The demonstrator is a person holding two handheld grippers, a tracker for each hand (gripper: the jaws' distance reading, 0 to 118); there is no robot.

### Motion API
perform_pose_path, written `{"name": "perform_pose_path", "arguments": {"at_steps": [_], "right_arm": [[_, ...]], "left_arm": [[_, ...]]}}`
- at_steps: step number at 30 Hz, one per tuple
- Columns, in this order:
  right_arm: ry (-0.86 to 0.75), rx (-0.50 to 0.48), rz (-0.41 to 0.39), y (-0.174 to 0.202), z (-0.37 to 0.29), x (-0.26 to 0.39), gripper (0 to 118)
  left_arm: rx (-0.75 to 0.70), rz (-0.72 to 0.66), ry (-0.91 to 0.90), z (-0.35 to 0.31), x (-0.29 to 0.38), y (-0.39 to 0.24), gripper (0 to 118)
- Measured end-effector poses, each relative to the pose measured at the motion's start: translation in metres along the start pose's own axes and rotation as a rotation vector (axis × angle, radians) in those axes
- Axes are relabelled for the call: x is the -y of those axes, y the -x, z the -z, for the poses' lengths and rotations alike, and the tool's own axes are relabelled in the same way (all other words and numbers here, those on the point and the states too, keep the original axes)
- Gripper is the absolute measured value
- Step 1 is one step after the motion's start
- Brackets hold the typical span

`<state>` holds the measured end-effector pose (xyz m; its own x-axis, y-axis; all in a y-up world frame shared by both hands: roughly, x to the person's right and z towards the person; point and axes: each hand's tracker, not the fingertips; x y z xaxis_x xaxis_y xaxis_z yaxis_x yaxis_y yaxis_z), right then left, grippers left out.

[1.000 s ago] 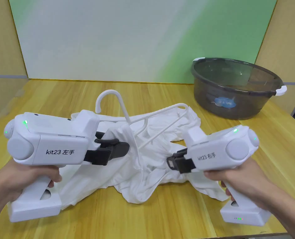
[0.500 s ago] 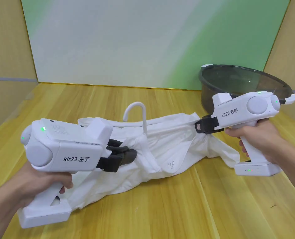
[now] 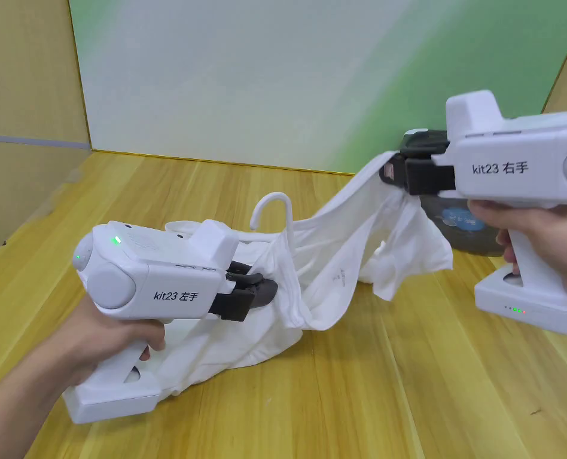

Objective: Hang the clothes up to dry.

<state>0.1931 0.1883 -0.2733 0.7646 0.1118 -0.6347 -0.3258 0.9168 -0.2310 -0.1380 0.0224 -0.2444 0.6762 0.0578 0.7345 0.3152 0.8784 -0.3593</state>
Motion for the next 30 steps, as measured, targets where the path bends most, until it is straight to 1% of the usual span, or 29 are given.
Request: {"name": "perform_pose_path", "arguments": {"at_steps": [1,3,4,6,9,10,11,12,14,15,16,18,20,22,24,28,30], "right_arm": [[0.011,-0.005,0.009,0.001,-0.002,-0.006,4],[-0.002,-0.024,-0.015,0.0,-0.001,-0.009,4],[-0.002,-0.017,-0.014,0.0,0.0,-0.009,4],[0.007,-0.027,-0.007,-0.003,0.005,-0.004,4],[0.025,-0.059,0.022,-0.009,0.014,0.008,4],[0.048,-0.088,0.058,-0.006,0.015,0.017,3],[0.072,-0.128,0.075,-0.006,0.019,0.024,3],[0.077,-0.191,0.085,-0.003,0.024,0.033,3],[0.125,-0.293,0.143,0.007,0.035,0.056,3],[0.166,-0.316,0.156,0.014,0.043,0.067,3],[0.208,-0.324,0.141,0.023,0.053,0.079,3],[0.246,-0.326,0.106,0.039,0.062,0.094,3],[0.269,-0.332,0.102,0.043,0.074,0.105,3],[0.279,-0.33,0.093,0.049,0.077,0.11,3],[0.269,-0.322,0.014,0.053,0.074,0.11,3],[0.273,-0.243,-0.24,0.074,0.063,0.112,3],[0.291,-0.198,-0.36,0.091,0.062,0.116,3]], "left_arm": [[-0.007,0.003,-0.033,-0.002,0.0,-0.002,2],[0.002,-0.022,-0.079,-0.004,-0.001,-0.001,2],[-0.002,-0.032,-0.087,-0.005,-0.002,-0.001,2],[-0.035,-0.017,-0.109,-0.006,-0.003,-0.001,2],[-0.034,-0.03,-0.101,-0.006,-0.002,0.0,2],[-0.04,-0.023,-0.111,-0.006,-0.001,0.0,2],[-0.044,-0.022,-0.117,-0.007,-0.001,0.0,2],[-0.054,-0.019,-0.125,-0.007,0.0,0.0,2],[-0.062,-0.044,-0.147,-0.007,0.001,0.002,2],[-0.056,-0.052,-0.167,-0.009,0.002,0.003,2],[-0.027,-0.064,-0.173,-0.009,0.001,0.006,2],[-0.014,-0.05,-0.167,-0.007,-0.001,0.008,2],[-0.035,0.014,-0.125,-0.004,0.001,0.001,2],[-0.038,0.016,-0.108,-0.002,0.004,-0.003,2],[-0.043,0.015,-0.11,-0.002,0.009,-0.003,2],[-0.049,-0.025,-0.131,-0.002,0.014,0.012,2],[-0.039,-0.016,-0.134,-0.003,0.013,0.007,2]]}}
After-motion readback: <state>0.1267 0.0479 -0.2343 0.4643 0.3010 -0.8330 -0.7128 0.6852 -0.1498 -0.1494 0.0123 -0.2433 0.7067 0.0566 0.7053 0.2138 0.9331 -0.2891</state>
